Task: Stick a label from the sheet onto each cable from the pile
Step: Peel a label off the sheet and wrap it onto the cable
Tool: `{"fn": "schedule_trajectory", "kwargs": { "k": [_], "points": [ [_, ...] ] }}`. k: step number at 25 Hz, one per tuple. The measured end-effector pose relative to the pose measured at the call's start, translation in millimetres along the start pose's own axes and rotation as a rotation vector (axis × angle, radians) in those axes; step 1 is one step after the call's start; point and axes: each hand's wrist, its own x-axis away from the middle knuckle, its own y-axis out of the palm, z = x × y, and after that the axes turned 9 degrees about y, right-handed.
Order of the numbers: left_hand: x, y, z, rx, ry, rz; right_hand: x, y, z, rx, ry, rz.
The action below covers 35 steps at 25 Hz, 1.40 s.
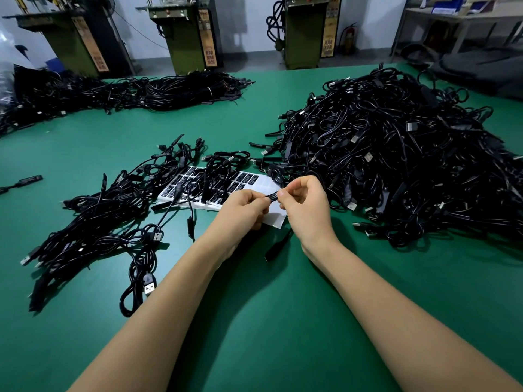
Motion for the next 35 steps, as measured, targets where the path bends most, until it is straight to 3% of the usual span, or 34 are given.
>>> {"fn": "schedule_trajectory", "kwargs": {
  "k": [13,35],
  "points": [
    [1,9,-3,-0.161,0.1,0.084,3,-1,0,0.098,-0.127,0.058],
    [12,14,-3,-0.209,0.249,0.139,6,0,0,0.044,-0.075,0.073]
  ]
}}
